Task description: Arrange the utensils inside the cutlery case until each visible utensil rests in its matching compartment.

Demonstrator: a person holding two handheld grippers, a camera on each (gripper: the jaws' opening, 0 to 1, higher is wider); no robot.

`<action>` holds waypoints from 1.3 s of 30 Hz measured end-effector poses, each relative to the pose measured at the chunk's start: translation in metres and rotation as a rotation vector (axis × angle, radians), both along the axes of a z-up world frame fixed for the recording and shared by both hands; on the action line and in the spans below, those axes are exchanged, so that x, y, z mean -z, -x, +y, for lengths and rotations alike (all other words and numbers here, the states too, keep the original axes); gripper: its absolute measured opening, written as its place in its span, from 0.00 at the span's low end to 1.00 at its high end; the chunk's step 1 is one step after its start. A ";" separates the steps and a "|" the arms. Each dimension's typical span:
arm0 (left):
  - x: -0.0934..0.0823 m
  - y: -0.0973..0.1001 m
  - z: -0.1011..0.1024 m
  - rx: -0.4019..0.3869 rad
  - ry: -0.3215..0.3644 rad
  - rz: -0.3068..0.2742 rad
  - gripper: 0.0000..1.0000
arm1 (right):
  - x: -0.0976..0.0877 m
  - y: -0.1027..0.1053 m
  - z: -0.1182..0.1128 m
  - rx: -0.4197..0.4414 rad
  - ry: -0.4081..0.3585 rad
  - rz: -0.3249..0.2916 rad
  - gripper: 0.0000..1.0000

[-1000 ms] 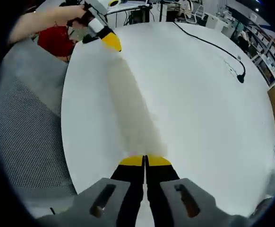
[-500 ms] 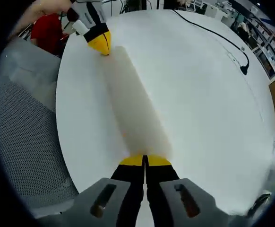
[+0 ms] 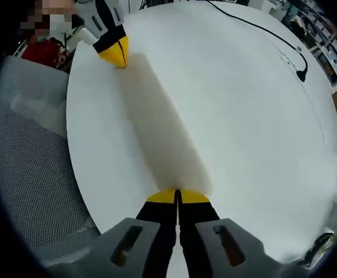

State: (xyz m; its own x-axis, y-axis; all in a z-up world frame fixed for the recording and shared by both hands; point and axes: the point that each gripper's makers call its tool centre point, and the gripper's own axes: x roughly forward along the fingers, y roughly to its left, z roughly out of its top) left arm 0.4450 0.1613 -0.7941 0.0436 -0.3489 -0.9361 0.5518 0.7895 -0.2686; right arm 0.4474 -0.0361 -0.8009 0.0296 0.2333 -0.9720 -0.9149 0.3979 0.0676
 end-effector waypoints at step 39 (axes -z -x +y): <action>0.011 -0.012 -0.008 0.167 -0.129 -0.069 0.00 | 0.003 -0.020 0.000 0.089 0.091 -0.001 0.00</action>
State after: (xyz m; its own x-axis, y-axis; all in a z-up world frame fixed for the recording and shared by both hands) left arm 0.4566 0.1537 -0.8053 0.0605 -0.2346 -0.9702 0.6913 0.7110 -0.1288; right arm 0.4676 -0.0358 -0.8041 0.0474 0.1410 -0.9889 -0.8758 0.4820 0.0267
